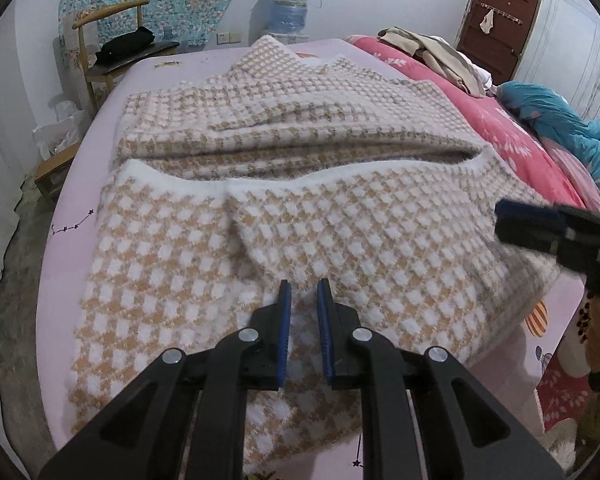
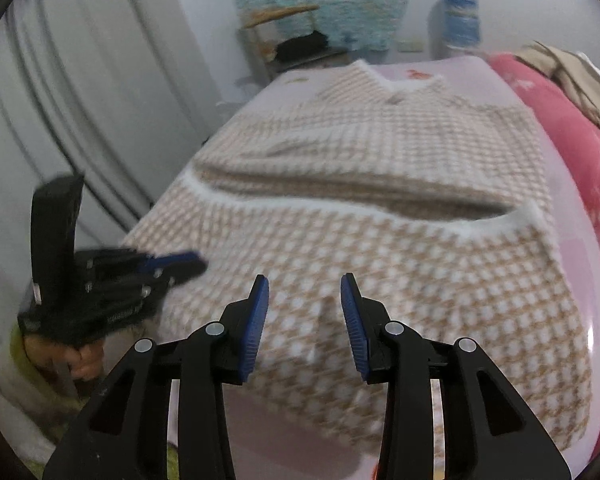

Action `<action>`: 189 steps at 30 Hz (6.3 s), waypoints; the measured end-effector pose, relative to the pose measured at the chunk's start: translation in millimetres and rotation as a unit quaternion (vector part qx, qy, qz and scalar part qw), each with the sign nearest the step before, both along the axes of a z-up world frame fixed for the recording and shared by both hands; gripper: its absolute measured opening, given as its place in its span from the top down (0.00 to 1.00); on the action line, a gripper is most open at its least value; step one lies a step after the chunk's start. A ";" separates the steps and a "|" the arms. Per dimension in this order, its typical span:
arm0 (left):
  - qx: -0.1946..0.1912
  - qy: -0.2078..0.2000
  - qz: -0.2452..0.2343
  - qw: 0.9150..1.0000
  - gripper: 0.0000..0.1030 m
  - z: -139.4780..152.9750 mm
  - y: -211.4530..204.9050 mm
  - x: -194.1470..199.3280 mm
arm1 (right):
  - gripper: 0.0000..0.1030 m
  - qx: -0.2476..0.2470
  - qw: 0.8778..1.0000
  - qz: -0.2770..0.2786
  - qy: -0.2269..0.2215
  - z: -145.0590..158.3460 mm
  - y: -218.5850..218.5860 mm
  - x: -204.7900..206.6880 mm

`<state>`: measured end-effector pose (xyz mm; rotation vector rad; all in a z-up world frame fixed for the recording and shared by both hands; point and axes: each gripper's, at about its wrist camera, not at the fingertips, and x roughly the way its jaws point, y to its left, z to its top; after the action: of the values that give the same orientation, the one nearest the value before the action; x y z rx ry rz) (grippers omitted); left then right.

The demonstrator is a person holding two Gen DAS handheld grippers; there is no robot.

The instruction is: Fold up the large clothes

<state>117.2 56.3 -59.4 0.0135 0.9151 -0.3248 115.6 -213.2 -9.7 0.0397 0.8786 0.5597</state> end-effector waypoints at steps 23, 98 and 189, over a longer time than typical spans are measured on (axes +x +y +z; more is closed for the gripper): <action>-0.002 -0.055 -0.025 0.998 0.87 25.0 -5.8 -15.5 | 0.66 -0.057 0.998 0.001 0.030 -24.9 2.8 -13.2; 0.028 -0.013 0.130 0.991 0.82 11.6 68.2 68.9 | 0.94 -0.091 0.980 -0.175 -0.001 -8.8 -109.9 74.3; -0.005 -0.075 -0.054 0.996 0.61 21.0 -21.7 -44.0 | 0.80 -0.092 0.994 -0.049 -0.011 -4.9 -8.6 -23.3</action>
<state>73.1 34.7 -38.4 0.0766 0.7644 -0.4227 92.3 -221.8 -14.6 -0.0911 0.8979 0.3853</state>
